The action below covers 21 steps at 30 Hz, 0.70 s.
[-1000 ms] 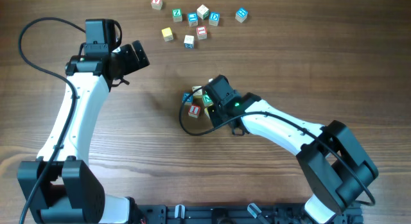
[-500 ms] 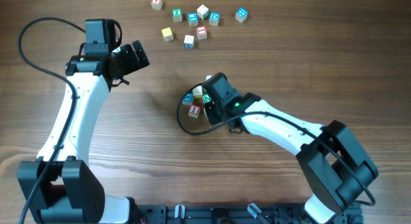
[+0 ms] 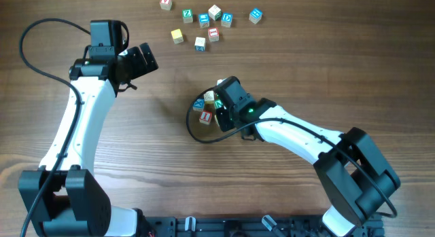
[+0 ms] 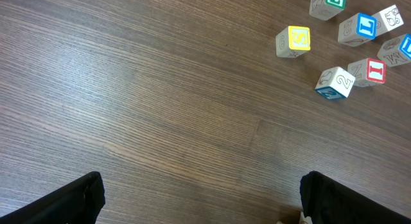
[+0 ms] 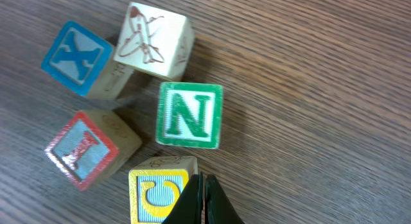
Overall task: Form a circle
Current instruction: 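Lower the yellow C block between the red I and green N blocks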
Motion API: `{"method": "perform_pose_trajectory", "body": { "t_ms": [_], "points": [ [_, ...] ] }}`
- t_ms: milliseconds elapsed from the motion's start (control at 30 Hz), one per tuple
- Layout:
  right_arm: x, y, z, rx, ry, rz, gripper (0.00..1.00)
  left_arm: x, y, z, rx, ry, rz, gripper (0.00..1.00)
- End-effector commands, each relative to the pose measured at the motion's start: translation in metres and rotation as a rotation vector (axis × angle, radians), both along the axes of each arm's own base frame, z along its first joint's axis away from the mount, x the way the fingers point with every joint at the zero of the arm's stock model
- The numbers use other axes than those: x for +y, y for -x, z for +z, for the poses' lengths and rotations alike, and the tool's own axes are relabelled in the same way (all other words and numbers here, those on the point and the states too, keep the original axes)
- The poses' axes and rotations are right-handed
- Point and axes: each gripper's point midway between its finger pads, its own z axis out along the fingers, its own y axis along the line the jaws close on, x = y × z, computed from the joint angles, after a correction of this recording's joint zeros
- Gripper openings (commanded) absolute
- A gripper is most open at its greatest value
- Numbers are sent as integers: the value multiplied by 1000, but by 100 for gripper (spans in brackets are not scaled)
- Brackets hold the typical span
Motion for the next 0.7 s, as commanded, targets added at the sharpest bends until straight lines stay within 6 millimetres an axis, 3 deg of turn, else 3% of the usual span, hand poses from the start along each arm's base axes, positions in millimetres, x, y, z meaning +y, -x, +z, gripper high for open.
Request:
{"method": "perform_pose_trajectory", "body": {
  "t_ms": [0,100,233,333,467,667],
  "points": [
    [8,4,6,-2,-28,61,4,3,-1,-1,0,-4,14,100],
    [6,3,6,-4,-20,47,4,3,-1,-1,0,-4,14,100],
    [-16,-1,1,-1,40,-113,4,3,-1,-1,0,-5,14,100],
    [-22,18,-7,86,67,-93,4,3,-1,-1,0,-4,14,100],
    [6,62,-9,272,-55,152,6,3,-1,-1,0,-4,14,100],
    [12,58,-7,245,-76,183,7,3,-1,-1,0,-5,14,100]
  ]
}}
